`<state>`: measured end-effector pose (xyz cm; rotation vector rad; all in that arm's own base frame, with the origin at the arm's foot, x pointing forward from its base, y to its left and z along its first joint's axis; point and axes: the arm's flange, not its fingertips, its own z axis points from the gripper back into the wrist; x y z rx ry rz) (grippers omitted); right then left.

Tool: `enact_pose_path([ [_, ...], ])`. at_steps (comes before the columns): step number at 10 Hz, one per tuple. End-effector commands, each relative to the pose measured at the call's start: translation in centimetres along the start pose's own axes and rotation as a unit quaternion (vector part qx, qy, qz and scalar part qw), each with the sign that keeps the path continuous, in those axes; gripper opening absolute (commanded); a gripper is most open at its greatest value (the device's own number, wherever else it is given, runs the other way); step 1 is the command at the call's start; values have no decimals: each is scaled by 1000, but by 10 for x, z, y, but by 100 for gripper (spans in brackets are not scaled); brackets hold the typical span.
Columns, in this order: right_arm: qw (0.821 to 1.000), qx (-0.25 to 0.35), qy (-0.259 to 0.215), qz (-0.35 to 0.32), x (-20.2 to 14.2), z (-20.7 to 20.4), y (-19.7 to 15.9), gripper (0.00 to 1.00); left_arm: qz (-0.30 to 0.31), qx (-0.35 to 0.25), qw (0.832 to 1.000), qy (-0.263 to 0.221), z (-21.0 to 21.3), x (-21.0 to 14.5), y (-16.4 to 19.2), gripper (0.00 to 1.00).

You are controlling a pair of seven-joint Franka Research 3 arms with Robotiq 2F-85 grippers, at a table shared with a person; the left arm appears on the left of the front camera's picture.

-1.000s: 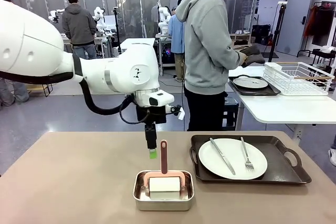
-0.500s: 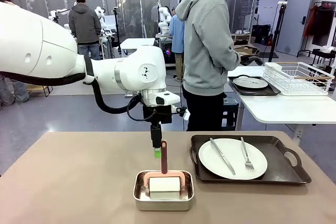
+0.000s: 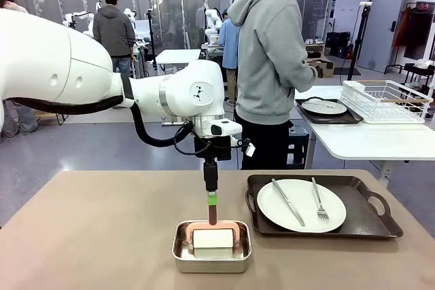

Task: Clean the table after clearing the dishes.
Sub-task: When the left (or right) Handle tray is removed, use the left hand (or right hand) to clean the left (or right) side of the table with the Lint Roller.

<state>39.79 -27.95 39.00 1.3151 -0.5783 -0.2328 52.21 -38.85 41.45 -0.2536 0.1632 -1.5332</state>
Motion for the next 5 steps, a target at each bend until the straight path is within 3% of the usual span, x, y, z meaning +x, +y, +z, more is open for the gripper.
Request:
enact_pose_path([
  [1, 1000, 0, 5, 3, -2, 1, 4, 100, -2, 2, 1000, 18, 4, 7, 3, 100],
  [5, 1000, 0, 5, 3, -2, 1, 4, 100, -14, -22, 999, 32, -7, 12, 2, 100],
])
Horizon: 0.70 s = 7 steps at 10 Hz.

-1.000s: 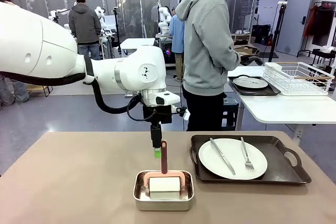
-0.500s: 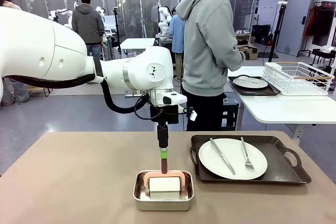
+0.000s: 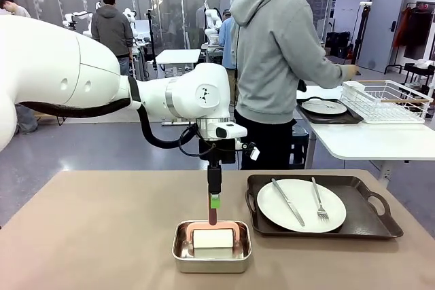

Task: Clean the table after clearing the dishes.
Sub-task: When the left (or right) Handle tray is removed, use the left hand (or right hand) to clean the left (or right) side of the table with the Lint Roller.

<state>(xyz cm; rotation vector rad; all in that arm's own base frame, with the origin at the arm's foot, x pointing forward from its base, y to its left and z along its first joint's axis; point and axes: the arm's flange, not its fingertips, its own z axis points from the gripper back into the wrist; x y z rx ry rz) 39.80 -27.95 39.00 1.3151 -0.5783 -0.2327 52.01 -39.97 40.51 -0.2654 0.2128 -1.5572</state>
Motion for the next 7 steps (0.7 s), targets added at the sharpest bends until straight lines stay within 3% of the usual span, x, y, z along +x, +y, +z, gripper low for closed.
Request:
enact_pose_path([
  [1, 1000, 0, 5, 3, -2, 1, 4, 100, -3, -7, 1000, 21, 1, 2, 1, 100],
  [2, 1000, 0, 5, 3, -2, 1, 4, 100, -3, -10, 1000, 23, -1, 3, 1, 97],
  [7, 1000, 0, 5, 3, -2, 1, 4, 100, -5, -14, 1000, 23, 0, 3, 0, 49],
])
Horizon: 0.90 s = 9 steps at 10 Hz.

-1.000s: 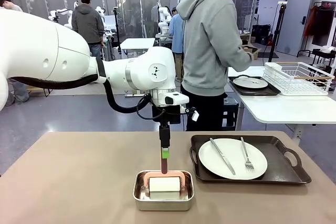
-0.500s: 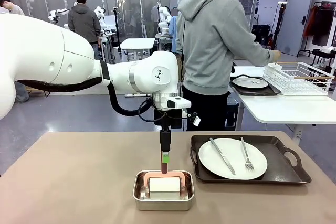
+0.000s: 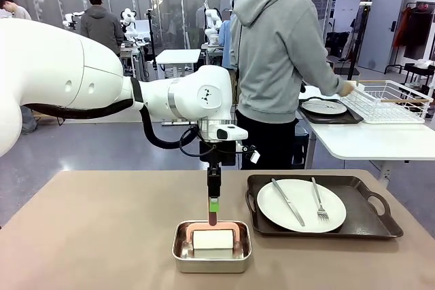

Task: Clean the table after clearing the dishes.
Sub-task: When the left (or right) Handle tray is removed, use the left hand (or right hand) to clean the left (or right) side of the table with the Lint Roller.

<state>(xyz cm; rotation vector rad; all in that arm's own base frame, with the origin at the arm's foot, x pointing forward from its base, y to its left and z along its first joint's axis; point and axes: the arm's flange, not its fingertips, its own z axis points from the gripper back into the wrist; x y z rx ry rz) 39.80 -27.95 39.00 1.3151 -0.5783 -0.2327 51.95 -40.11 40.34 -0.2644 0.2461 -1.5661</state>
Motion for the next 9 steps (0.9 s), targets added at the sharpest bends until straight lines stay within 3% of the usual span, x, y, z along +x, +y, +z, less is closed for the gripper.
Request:
enact_pose_path([
  [1, 1000, 0, 5, 3, -2, 1, 4, 100, -2, -3, 1000, 11, 3, 2, 0, 40],
  [5, 1000, 0, 5, 3, -2, 1, 4, 100, 2, -5, 1000, 12, 5, 2, 0, 2],
  [8, 1000, 0, 5, 3, -2, 1, 4, 100, 19, 15, 1000, 9, 25, -6, -9, 0],
  [9, 1000, 0, 5, 3, -2, 1, 4, 100, 43, 32, 999, 4, 41, -13, -18, 7],
])
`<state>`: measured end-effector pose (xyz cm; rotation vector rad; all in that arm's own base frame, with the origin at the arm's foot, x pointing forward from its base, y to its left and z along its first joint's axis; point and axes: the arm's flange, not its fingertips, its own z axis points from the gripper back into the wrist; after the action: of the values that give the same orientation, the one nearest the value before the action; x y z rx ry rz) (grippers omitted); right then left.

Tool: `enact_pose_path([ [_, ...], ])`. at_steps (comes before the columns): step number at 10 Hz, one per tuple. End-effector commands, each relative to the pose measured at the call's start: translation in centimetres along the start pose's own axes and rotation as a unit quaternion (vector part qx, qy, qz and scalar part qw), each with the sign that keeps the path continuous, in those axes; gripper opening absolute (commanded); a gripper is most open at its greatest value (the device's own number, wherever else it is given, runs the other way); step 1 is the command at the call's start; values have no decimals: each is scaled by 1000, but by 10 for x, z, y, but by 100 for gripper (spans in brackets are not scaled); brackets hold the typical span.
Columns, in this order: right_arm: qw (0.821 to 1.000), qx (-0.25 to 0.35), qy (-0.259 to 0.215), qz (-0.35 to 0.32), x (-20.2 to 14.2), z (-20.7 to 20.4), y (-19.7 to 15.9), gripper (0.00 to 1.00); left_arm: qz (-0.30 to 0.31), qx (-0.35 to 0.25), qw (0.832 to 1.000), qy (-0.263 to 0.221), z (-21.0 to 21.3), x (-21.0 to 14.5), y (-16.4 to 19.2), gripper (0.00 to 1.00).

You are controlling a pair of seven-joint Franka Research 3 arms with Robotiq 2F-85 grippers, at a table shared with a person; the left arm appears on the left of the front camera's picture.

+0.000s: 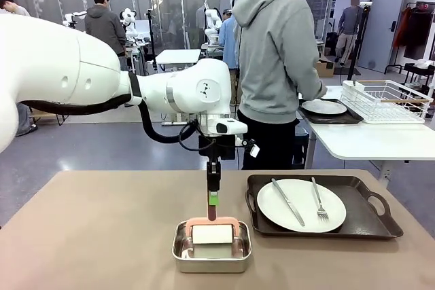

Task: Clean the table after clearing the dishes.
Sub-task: When the left (or right) Handle tray is removed, use the left hand (or right hand) to clean the left (or right) side of the table with the Lint Roller.

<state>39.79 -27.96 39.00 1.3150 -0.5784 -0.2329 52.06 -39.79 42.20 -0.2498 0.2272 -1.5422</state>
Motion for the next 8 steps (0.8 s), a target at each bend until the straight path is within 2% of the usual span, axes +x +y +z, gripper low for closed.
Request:
enact_pose_path([
  [1, 1000, 0, 5, 3, -2, 1, 4, 100, 61, 39, 997, -13, 42, -22, -24, 7],
  [3, 1000, 0, 5, 3, -2, 1, 4, 100, 99, 35, 992, -75, 79, -53, -51, 7],
  [4, 1000, 0, 5, 3, -2, 1, 4, 100, 225, 50, 963, -143, 103, -91, -55, 7],
  [5, 1000, 0, 5, 3, -2, 1, 4, 100, 321, 38, 924, -205, 111, -126, -55, 7],
  [6, 1000, 0, 5, 3, -2, 1, 4, 100, 390, 31, 884, -255, 111, -155, -56, 7],
  [8, 1000, 0, 5, 3, -2, 1, 4, 100, 513, 44, 797, -315, 94, -200, -56, 7],
])
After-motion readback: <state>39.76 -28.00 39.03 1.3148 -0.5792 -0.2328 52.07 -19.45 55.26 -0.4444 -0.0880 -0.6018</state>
